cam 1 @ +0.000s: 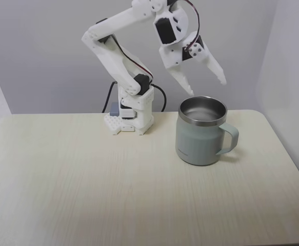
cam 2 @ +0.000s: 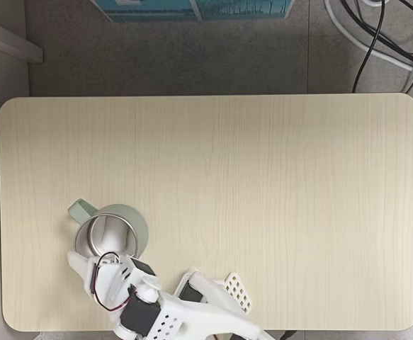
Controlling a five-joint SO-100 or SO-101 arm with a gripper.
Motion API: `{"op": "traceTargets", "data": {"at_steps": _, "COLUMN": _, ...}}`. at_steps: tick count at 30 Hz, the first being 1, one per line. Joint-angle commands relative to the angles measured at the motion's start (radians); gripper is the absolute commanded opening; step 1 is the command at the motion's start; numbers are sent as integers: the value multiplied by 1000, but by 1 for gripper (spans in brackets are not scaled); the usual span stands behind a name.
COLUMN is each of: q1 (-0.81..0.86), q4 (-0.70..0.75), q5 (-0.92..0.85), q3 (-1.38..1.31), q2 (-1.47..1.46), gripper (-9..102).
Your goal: Grasp a dressing and put it in the cup.
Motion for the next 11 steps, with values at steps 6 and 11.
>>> {"op": "traceTargets", "data": {"at_steps": 6, "q1": -25, "q4": 9, "q5": 18, "q3": 35, "q2": -31, "gripper": 28}}
{"op": "traceTargets", "data": {"at_steps": 11, "q1": -20, "q4": 14, "q5": 6, "q3": 38, "q2": -31, "gripper": 28}}
